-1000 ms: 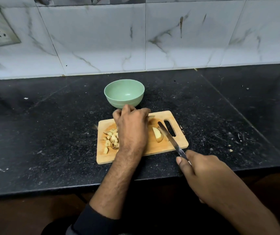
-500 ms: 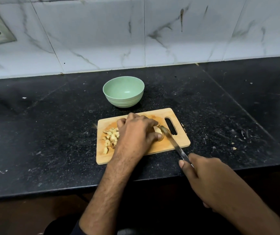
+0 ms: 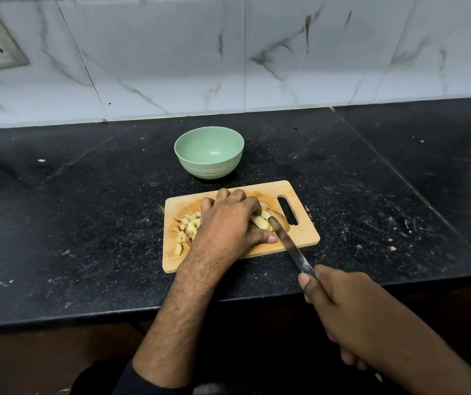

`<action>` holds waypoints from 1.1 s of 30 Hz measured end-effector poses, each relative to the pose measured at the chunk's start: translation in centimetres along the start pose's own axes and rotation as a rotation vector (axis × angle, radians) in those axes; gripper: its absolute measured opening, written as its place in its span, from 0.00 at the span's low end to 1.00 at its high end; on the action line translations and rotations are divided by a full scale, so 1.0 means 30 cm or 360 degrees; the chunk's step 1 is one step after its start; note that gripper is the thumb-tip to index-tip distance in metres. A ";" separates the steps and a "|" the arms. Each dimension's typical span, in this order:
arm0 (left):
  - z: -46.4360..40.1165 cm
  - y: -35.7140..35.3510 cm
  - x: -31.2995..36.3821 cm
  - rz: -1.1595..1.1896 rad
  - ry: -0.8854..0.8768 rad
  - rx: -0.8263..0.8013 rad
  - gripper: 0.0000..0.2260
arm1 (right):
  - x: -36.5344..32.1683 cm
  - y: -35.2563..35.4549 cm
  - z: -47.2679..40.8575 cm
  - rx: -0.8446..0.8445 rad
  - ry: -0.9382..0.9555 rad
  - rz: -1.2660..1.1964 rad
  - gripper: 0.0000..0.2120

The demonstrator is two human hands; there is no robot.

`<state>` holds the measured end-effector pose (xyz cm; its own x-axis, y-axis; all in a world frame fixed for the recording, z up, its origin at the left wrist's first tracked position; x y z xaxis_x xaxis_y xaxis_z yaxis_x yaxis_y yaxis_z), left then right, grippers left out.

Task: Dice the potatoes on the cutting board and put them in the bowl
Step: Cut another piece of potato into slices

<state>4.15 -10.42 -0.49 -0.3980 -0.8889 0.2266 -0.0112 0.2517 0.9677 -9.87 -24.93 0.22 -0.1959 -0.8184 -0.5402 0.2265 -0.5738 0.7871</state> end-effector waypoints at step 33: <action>0.062 0.006 -0.034 0.0032 0.0019 0.0039 0.22 | -0.048 -0.021 -0.024 0.0229 0.0032 0.0400 0.16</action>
<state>2.85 -8.76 -0.74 -0.3874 -0.8881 0.2475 -0.0257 0.2788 0.9600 -9.05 -23.42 0.29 -0.1313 -0.9356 -0.3279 0.1272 -0.3439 0.9304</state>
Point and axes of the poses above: each hand's wrist, its own z-axis away from the middle knuckle, its own y-axis out of the back of the hand, x = y × z, the point moved 6 cm from there along -z, towards the middle knuckle, and after that the axes turned 1 degree about -x, right-handed, at the moved point
